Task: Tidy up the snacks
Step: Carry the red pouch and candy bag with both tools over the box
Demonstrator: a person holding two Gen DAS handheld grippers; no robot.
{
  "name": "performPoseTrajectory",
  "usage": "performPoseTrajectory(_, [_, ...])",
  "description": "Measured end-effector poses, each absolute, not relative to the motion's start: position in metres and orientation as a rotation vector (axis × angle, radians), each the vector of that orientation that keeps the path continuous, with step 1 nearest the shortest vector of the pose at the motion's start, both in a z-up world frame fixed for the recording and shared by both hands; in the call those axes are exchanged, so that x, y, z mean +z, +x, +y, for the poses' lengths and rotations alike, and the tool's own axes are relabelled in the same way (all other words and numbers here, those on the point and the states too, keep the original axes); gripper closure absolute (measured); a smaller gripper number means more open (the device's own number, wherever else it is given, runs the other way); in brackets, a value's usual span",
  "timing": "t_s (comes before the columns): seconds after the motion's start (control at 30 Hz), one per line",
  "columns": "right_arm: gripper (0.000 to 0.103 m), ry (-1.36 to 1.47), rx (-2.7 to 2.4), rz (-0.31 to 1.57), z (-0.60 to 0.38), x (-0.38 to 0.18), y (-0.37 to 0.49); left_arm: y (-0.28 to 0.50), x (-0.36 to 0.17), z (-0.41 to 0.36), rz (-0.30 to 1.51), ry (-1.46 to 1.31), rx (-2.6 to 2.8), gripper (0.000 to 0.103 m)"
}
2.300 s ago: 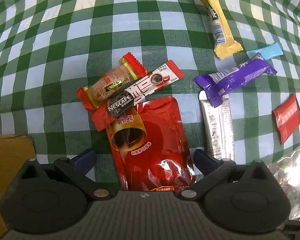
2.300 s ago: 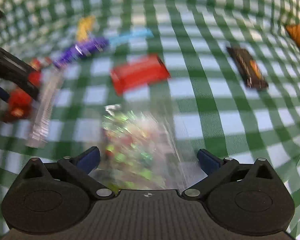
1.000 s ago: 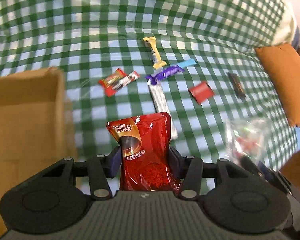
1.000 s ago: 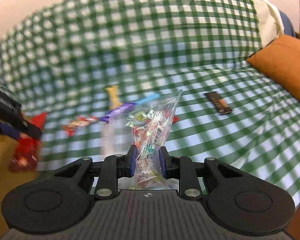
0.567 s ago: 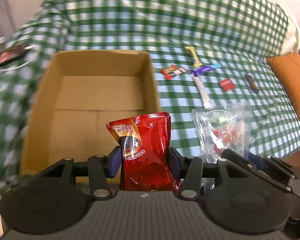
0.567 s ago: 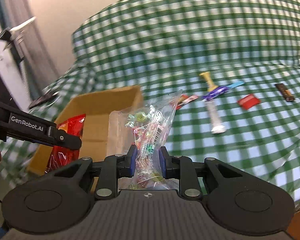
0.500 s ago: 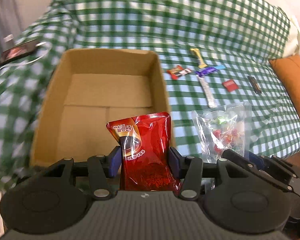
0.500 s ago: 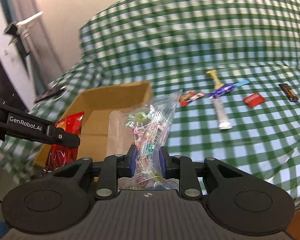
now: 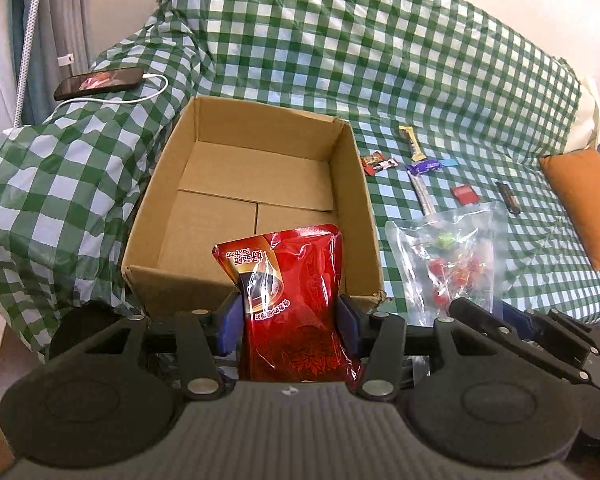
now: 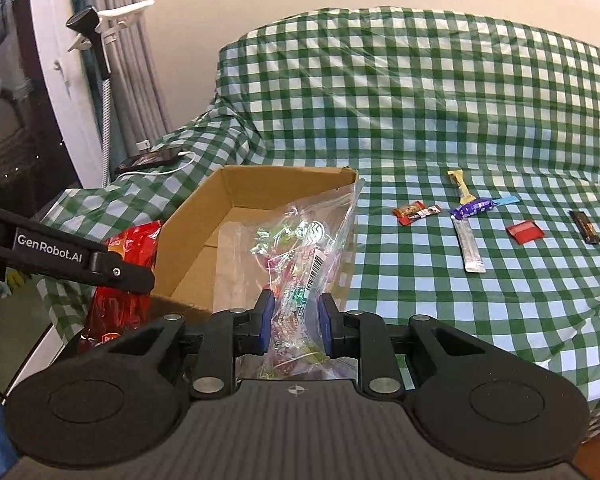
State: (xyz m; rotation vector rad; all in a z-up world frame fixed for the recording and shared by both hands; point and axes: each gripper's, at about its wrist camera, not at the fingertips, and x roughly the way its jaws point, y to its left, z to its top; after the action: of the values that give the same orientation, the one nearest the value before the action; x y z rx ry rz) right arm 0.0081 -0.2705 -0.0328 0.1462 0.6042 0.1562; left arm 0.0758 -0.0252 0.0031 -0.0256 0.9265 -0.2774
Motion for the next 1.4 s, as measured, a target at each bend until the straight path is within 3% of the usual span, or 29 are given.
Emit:
performPoseTrajectory(0.6, [0.077, 0.094, 0.162, 0.611, -0.256, -0.034, 0.013, 0.088, 0.005, -0.012, 0.89, -0.046, -0.247, 0.048])
performPoseTrajectory(1.4, [0.077, 0.113, 0.173, 0.679, -0.232, -0.046, 0.118, 0.2, -0.024, -0.008, 0.946, -0.029, -0.195, 0.048])
